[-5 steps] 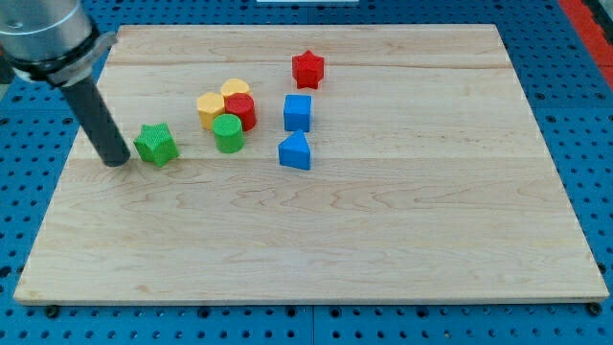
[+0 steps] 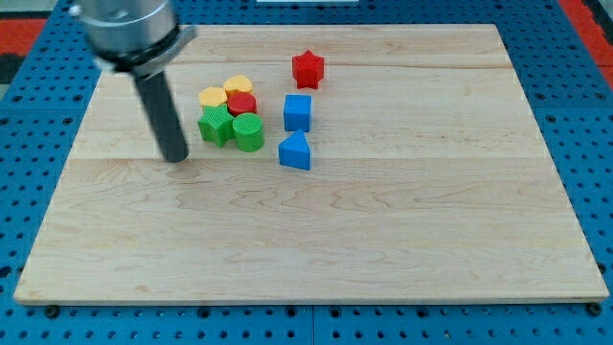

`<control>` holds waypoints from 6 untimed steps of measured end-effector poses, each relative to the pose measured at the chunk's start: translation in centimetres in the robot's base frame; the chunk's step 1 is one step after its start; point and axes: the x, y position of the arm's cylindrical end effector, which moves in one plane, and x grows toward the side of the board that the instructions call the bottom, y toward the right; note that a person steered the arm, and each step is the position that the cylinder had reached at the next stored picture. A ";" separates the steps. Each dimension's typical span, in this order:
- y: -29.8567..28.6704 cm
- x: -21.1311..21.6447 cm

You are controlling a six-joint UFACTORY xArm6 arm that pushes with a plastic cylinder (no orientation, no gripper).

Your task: Move blue triangle to the bottom of the blue cube

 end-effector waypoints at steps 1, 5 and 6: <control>9.8 1.3; 20.5 -1.9; 20.9 -3.5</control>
